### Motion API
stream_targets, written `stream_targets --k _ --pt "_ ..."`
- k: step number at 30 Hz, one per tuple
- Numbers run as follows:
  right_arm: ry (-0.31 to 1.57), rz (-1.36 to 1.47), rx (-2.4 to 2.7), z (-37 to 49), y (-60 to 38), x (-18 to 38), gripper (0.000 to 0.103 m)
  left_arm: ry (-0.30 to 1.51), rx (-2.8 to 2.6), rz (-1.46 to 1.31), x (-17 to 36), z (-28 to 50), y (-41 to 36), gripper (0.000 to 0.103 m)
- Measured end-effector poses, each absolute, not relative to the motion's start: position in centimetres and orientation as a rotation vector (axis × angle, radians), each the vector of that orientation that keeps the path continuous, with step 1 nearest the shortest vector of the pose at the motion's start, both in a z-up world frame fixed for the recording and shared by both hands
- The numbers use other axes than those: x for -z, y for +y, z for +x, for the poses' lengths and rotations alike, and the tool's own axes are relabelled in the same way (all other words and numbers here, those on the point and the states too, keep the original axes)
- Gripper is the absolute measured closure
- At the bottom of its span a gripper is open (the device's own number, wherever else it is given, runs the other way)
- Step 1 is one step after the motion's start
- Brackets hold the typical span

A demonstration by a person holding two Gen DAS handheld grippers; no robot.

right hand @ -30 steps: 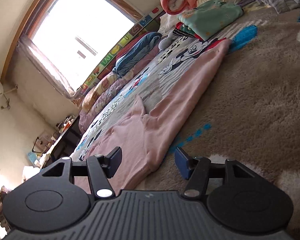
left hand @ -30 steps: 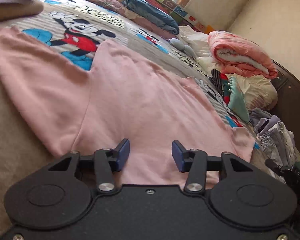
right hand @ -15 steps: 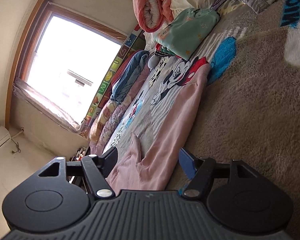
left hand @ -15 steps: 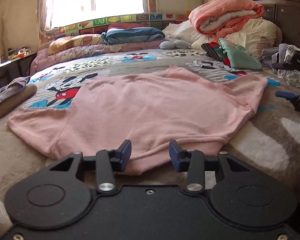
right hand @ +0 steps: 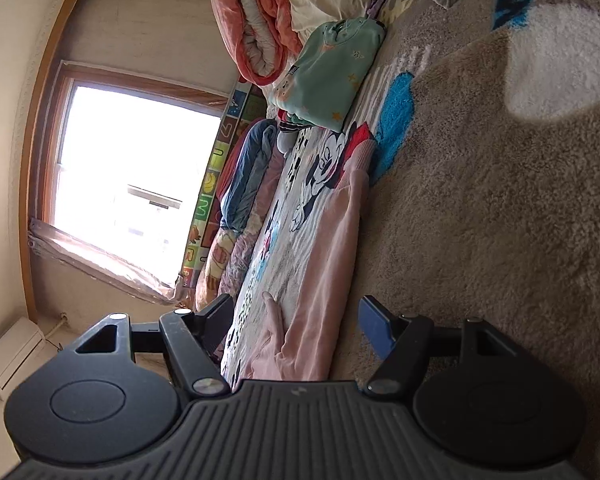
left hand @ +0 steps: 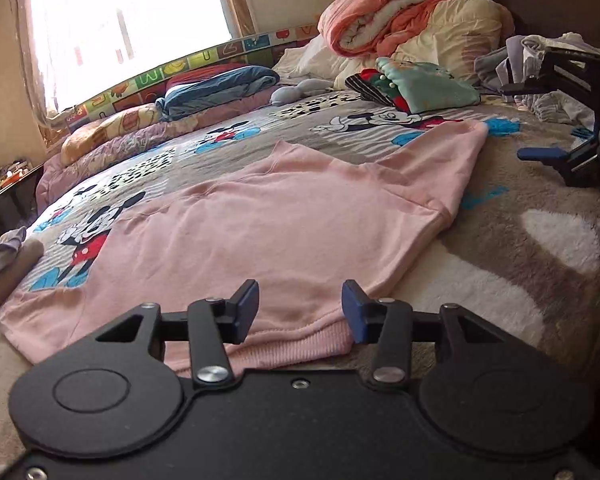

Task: Fold clothes
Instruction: 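Reach the left gripper to the ribbed sleeve cuff and grasp it, then lift the ribbed cuff with the left gripper, raising half the sweatshirt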

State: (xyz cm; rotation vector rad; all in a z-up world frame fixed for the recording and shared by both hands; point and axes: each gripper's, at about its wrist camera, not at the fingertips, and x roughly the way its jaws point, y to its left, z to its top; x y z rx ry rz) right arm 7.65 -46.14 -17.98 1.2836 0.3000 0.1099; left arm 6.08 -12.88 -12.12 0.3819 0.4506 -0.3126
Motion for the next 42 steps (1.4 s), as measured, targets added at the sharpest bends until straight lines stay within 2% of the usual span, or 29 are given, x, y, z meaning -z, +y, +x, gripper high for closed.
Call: stream_targets --k 7,16,24,30,35,38,40,42 --pt "0.258 1.363 -0.079 7.0 -48.3 18.5 0.034 0.399 0.452 0.589 12.1 7.7 -21.5 0.052" --pt "0.178 1.445 0.03 4.5 -52.3 19.1 0.033 0.298 0.477 1.02 15.5 9.8 -32.8 0.052" --pt "0.091 1.483 0.145 2.5 -55.0 20.0 0.033 0.221 0.378 1.24 17.4 13.4 -39.0 0.054" --pt "0.066 1.513 0.155 2.3 -56.1 20.7 0.034 0.216 0.303 1.33 18.3 16.4 -42.1 0.068" --pt "0.048 1.52 0.168 2.3 -56.2 20.8 0.034 0.241 0.285 1.331 18.4 18.4 -43.3 0.07" --pt "0.029 1.53 0.175 2.1 -56.3 20.9 0.034 0.265 0.285 1.31 18.1 19.5 -43.7 0.08" --pt "0.017 1.531 0.179 2.1 -56.3 20.9 0.034 0.281 0.284 1.295 17.9 20.2 -44.0 0.095" --pt "-0.001 1.537 0.183 1.9 -56.3 21.0 0.034 0.297 0.284 1.281 17.7 20.9 -44.2 0.097"
